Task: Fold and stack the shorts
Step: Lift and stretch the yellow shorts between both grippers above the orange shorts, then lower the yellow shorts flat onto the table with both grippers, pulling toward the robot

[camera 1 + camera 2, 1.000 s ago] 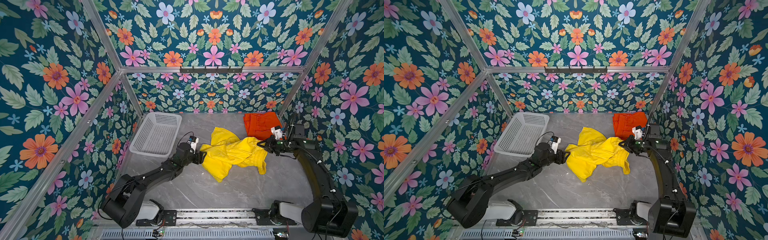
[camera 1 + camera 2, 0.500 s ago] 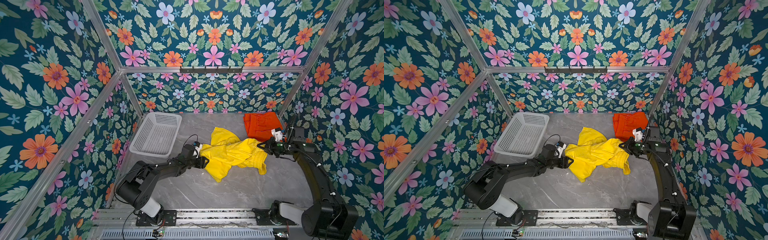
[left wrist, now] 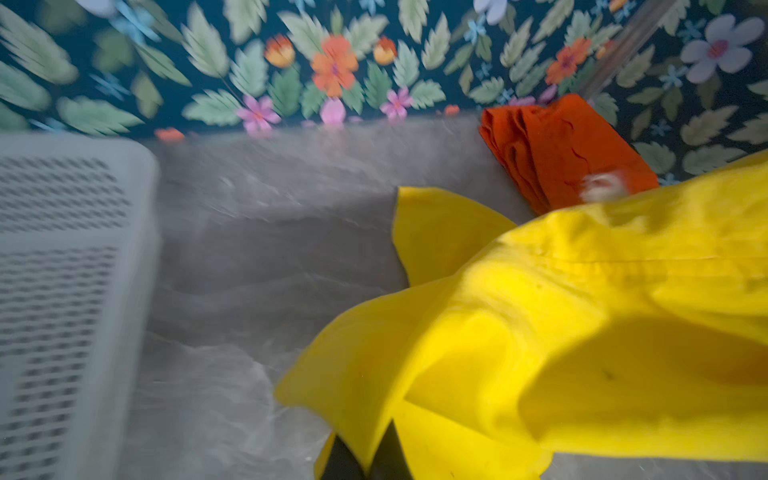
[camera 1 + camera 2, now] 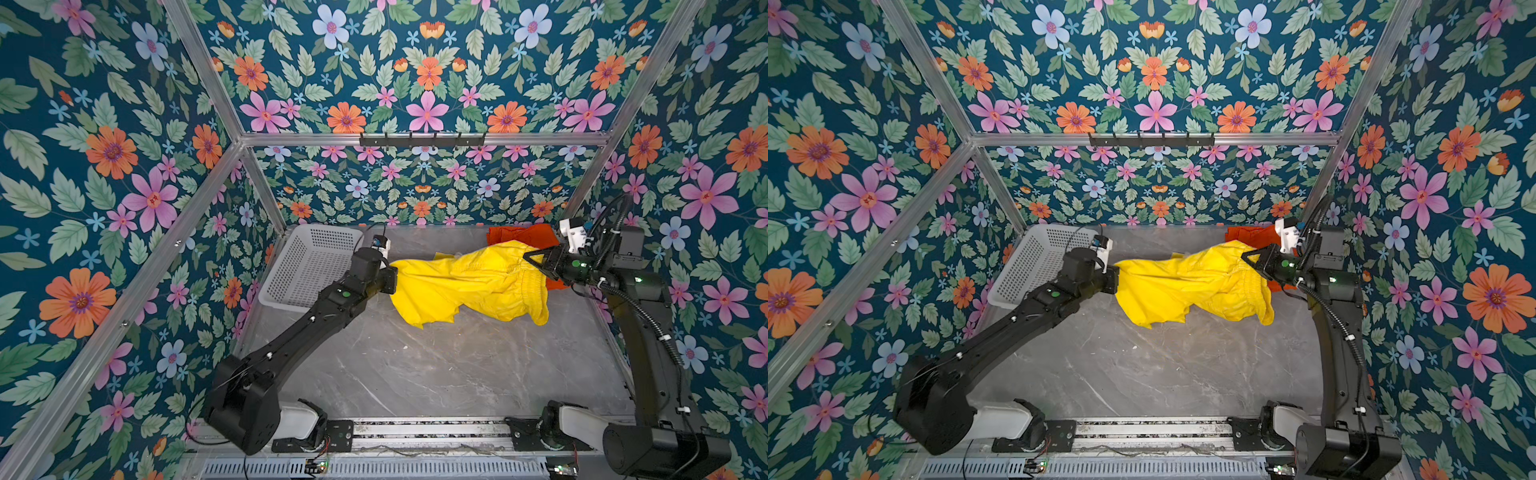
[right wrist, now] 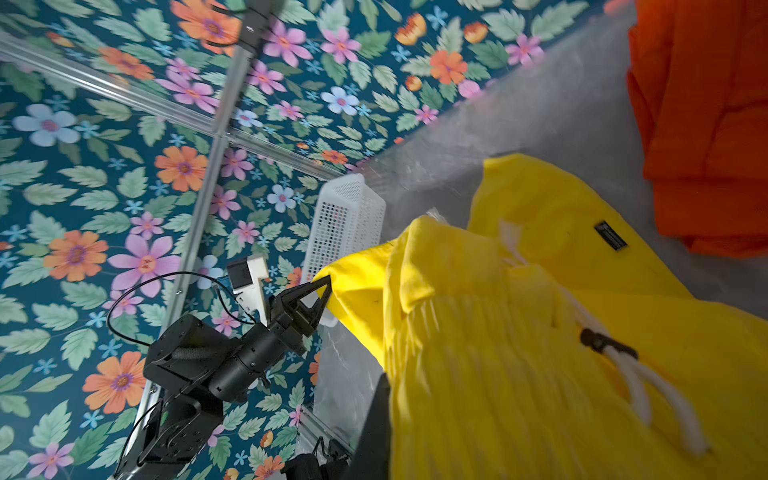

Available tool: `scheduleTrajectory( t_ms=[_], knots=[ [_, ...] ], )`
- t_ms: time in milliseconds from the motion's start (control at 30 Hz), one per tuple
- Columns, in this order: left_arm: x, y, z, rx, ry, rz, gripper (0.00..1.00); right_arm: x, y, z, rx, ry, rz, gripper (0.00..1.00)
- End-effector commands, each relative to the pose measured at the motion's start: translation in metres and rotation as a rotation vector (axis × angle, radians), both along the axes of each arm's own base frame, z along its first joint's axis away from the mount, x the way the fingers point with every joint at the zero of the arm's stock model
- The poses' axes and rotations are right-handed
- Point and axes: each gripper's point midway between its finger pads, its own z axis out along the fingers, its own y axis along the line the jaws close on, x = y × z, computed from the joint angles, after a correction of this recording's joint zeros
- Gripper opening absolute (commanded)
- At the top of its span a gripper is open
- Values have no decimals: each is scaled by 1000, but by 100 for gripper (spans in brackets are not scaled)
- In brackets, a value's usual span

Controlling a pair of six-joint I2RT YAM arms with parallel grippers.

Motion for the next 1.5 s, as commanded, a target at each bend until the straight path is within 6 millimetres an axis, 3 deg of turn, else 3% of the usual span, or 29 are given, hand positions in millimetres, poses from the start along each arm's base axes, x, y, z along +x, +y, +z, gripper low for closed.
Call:
scheduleTrajectory(
  t_ms=[0, 100, 233, 367, 433, 567, 700, 767, 900, 967, 1033, 1067, 1167, 1267, 1400, 1467],
  knots=[
    [-11, 58, 26, 269, -40, 133, 0, -5, 9, 43, 23, -116, 59, 0],
    [-18, 86, 77, 348, -128, 217, 0, -12, 16, 79, 48, -204, 105, 0],
    [-35, 109, 122, 384, -205, 284, 0, -32, 31, 106, 108, -260, 197, 0],
    [-53, 130, 144, 410, -249, 341, 0, -48, 47, 99, 132, -239, 260, 0],
    [-55, 136, 146, 427, -258, 359, 0, -45, 52, 86, 140, -200, 274, 0],
    [-38, 122, 134, 431, -248, 314, 0, -16, 61, 59, 134, -125, 280, 0],
    [6, 99, 122, 408, -236, 235, 0, 35, 64, 45, 125, -96, 259, 0],
    [30, 90, 128, 402, -256, 218, 0, 62, 66, 51, 117, -102, 259, 0],
    [61, 73, 170, 373, -341, 188, 0, 100, 66, 75, 79, -157, 283, 0],
    [63, 69, 186, 357, -381, 174, 0, 101, 66, 90, 55, -185, 293, 0],
    [58, 67, 187, 354, -396, 149, 0, 93, 66, 93, 37, -196, 305, 0],
    [53, 65, 180, 354, -394, 129, 0, 88, 66, 88, 32, -186, 306, 0],
    [38, 64, 130, 363, -334, 70, 0, 65, 67, 57, 46, -131, 314, 0],
    [16, 61, 57, 317, -215, 11, 0, 41, 68, -7, 64, -5, 315, 0],
    [-21, 40, -48, 208, -6, -120, 0, 7, 65, -110, 65, 210, 293, 0],
    [-37, 29, -90, 184, 80, -152, 0, -7, 62, -155, 72, 323, 272, 0]
  ],
)
